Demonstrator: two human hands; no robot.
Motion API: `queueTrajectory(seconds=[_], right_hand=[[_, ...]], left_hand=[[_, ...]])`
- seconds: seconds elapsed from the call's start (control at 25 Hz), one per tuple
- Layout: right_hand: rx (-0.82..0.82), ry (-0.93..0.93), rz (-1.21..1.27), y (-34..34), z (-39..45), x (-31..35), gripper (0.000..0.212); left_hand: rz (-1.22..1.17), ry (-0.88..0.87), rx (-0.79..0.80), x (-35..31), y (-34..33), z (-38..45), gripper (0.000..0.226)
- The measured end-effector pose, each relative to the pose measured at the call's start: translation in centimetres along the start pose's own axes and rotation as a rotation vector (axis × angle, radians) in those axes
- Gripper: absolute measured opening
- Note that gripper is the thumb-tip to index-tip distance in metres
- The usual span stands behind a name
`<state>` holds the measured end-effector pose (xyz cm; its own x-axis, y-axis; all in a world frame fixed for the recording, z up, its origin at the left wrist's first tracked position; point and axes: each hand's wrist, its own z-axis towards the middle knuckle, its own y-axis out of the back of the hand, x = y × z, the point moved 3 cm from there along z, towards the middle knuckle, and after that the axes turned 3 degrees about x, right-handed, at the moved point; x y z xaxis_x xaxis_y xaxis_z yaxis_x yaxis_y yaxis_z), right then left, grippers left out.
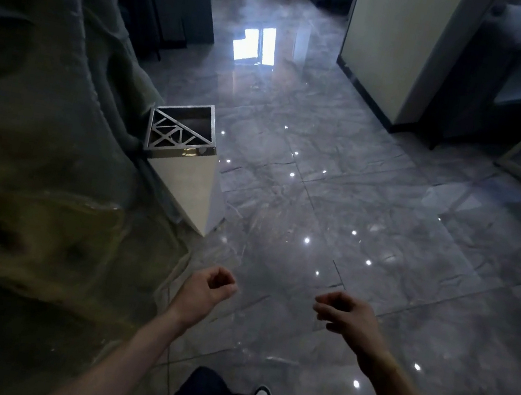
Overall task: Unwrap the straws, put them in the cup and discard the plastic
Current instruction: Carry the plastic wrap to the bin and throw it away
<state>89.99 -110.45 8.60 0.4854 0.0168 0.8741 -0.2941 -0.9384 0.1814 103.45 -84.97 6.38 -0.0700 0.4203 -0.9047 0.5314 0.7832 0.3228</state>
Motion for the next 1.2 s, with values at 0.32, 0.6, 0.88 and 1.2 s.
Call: queueTrajectory(seconds=[0.32,0.6,0.88,1.2], right_hand=[[0.03,-0.025,-0.035,0.2,9.4,3.7,0.009],[-0.007,-0.017,-0.026,-1.3,20.0,10.8,0.007],[-0.044,-0.034,0.003,-4.2,29.2,16.0,0.009],[-0.095,-0.041,0.071,-2.7,37.8,19.6,0.009]], left_hand=[[-0.031,0.003,-0.016,-1.7,2.2,9.2,0.009],[0.011,-0.013,0.005,-3.2,7.7,21.0,0.022],[0.055,0.002,0.034,-4.9,13.5,31.1,0.005],[0.04,0.035,0.089,-8.2,14.0,41.0,0.009]])
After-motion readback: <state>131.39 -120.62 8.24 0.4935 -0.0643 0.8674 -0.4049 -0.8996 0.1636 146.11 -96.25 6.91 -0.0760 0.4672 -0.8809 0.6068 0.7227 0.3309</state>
